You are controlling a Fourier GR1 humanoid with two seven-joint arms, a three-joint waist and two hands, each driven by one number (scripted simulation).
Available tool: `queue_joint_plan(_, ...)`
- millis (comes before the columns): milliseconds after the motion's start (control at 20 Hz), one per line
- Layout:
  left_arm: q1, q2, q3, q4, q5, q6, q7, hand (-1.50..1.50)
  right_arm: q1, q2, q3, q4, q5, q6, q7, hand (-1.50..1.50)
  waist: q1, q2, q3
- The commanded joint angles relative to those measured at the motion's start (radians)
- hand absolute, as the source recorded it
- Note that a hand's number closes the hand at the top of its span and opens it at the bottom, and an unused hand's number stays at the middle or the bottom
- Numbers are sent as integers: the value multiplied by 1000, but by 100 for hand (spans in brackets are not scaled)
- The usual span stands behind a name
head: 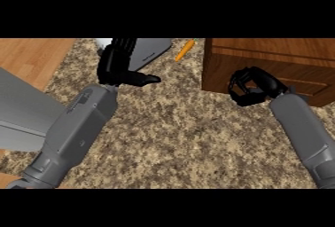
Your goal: Pick up the cup, place it into the drawer and close the drawer
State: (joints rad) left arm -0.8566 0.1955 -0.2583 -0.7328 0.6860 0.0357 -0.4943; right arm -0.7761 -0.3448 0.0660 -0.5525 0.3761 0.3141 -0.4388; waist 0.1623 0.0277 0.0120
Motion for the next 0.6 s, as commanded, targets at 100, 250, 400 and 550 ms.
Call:
queue_joint_plan(100,20,8,-8,-23,2,-32,4,-150,-178,-118,-93,30,-18,-65,84,150,50,22,-9)
queue_joint_plan(250,20,8,-4,-30,9,-40,7,-150,-170,-126,-106,11,-41,-44,82,150,53,25,-9)
queue_joint_plan(400,38,17,-5,-38,7,-49,-1,-150,-155,-153,-113,-1,-55,-8,82,150,61,24,-9)
queue_joint_plan(550,42,29,-6,-44,8,-57,11,-150,-150,-158,-115,-17,-63,2,87,150,61,19,-9)
